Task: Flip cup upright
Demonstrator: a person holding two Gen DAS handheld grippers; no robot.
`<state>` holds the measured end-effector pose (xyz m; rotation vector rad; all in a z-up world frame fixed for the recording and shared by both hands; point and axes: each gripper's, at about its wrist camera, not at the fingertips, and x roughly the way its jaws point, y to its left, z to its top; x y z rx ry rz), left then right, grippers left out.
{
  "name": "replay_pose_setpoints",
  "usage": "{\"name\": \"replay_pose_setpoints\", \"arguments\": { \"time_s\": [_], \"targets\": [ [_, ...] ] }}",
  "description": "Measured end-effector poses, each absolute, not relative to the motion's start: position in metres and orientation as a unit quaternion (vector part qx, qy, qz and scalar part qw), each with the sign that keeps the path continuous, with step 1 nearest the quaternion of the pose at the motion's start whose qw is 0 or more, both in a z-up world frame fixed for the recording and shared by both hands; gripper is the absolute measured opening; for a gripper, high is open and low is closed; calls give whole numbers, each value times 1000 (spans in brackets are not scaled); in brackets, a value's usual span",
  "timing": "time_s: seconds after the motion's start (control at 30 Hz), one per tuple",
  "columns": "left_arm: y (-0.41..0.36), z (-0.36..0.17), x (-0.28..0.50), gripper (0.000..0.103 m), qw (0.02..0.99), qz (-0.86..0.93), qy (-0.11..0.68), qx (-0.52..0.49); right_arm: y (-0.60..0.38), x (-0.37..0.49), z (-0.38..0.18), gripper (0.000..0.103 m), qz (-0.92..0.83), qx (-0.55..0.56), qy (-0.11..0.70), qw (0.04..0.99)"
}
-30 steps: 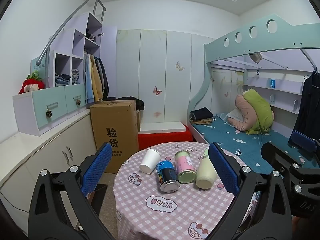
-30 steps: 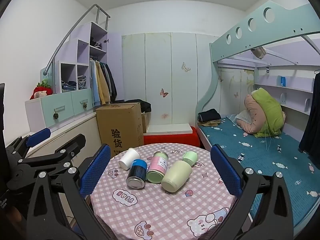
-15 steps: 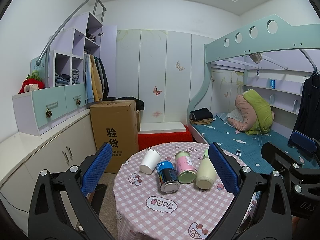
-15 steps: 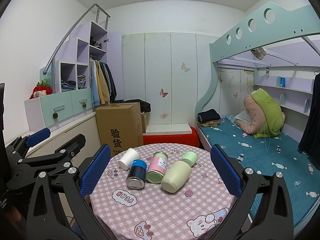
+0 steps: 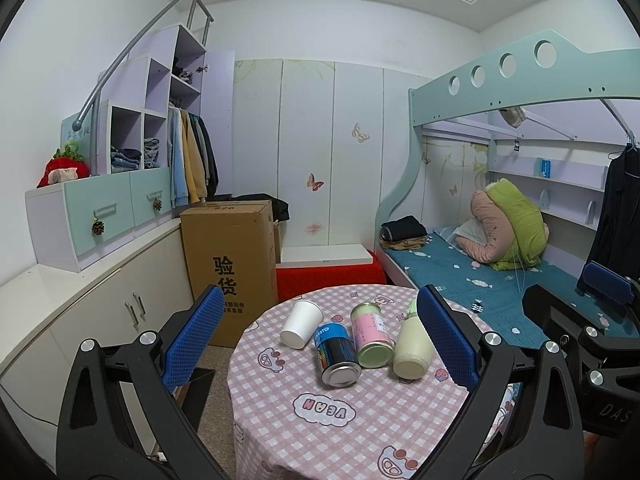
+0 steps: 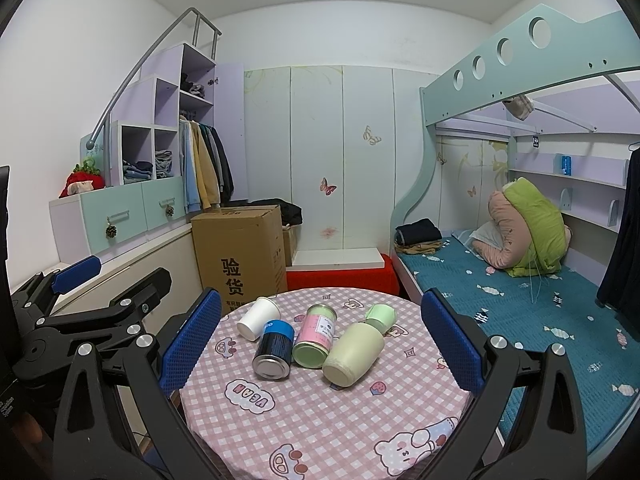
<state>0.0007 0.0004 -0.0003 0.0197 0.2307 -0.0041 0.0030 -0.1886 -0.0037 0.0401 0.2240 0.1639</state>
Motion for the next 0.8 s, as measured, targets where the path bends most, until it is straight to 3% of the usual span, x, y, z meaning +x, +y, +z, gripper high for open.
{"name": "replay_pose_setpoints", "arguments": {
  "time_s": [0.8],
  "targets": [
    [0,-9,8,97,993,-2,117,10,-186,6,-7,96,82,21,115,990]
  ]
}}
